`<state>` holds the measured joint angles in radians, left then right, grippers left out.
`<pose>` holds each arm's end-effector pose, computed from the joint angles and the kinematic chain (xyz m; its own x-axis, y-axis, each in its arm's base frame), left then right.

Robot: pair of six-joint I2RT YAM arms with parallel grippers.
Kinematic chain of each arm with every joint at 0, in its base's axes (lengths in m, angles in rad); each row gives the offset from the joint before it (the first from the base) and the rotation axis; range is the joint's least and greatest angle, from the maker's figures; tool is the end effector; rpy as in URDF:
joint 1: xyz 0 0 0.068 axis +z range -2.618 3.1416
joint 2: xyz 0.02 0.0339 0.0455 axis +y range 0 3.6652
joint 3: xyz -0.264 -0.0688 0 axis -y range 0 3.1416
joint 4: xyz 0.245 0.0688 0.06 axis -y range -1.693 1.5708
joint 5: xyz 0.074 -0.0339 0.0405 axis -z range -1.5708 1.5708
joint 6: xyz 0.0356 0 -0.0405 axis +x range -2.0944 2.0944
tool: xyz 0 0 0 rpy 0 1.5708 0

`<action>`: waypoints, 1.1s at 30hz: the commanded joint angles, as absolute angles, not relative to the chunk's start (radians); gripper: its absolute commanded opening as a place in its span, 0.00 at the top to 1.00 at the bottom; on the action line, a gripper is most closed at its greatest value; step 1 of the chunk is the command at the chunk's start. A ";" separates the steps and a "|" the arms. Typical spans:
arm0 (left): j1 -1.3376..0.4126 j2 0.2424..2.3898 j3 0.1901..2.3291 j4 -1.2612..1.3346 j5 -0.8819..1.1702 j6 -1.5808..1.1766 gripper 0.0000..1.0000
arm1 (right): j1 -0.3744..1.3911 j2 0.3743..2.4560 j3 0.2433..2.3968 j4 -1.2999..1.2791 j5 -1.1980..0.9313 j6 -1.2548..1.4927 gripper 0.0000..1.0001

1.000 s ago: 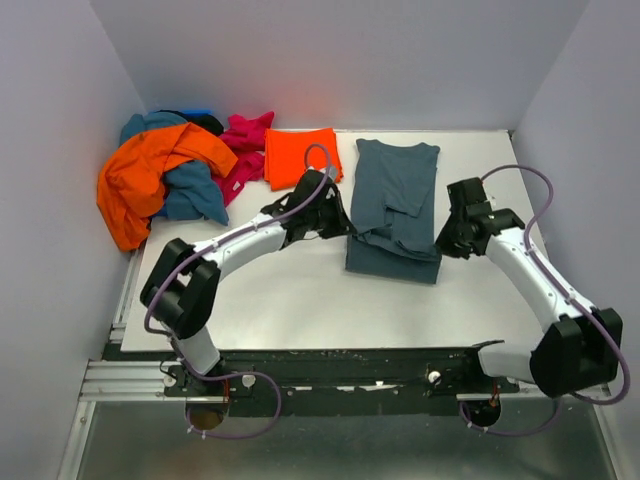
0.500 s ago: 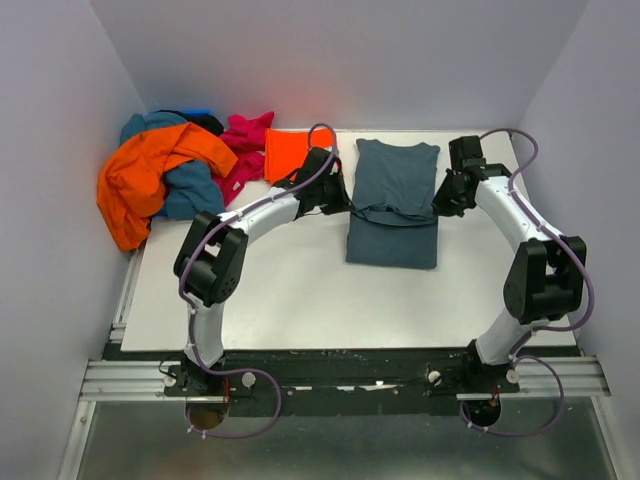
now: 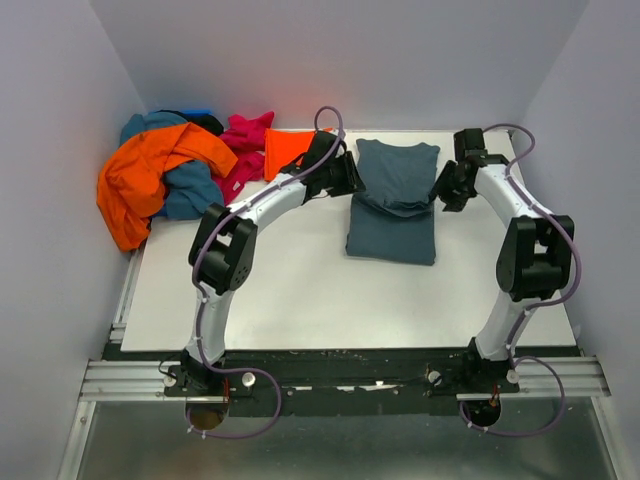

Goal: Fold and stack the t-shirts

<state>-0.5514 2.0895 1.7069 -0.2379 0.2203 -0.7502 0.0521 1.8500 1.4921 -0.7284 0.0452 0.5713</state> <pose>0.4125 -0.2628 0.2437 -0.8141 -0.2804 -0.5086 0.1471 0.7476 -0.6476 0.3938 0.0189 0.2407 -0.7601 0.5013 -0.4134 0.4518 0.8650 0.2182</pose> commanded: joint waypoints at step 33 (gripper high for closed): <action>-0.580 1.905 1.299 -0.120 0.271 -0.762 0.54 | 0.026 1.612 0.927 -0.448 -0.121 0.525 0.62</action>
